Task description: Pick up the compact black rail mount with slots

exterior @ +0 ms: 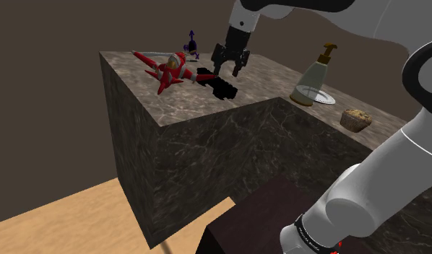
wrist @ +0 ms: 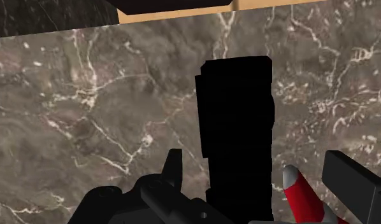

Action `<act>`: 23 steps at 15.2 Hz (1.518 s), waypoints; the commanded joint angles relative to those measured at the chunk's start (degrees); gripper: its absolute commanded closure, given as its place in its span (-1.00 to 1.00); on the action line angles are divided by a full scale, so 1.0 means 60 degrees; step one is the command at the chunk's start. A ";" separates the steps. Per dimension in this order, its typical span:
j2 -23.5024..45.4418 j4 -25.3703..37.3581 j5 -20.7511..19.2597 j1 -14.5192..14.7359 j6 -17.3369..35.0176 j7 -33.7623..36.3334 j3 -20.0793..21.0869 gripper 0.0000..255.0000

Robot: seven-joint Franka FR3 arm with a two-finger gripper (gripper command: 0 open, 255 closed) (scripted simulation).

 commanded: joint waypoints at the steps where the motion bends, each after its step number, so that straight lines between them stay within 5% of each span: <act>1: 0.0017 -0.0231 0.0000 0.0007 0.0252 -0.0001 0.0009 -1.00; 7: -0.0025 -0.0738 0.0007 0.0009 0.0717 -0.0030 0.0012 -1.00; 8: -0.0028 -0.0744 0.0007 0.0007 0.0719 -0.0035 0.0010 1.00; 17: -0.0024 -0.0738 0.0007 0.0009 0.0717 -0.0030 0.0012 1.00; 23: 0.0061 0.0132 -0.0004 0.0005 -0.0067 0.0019 0.0007 1.00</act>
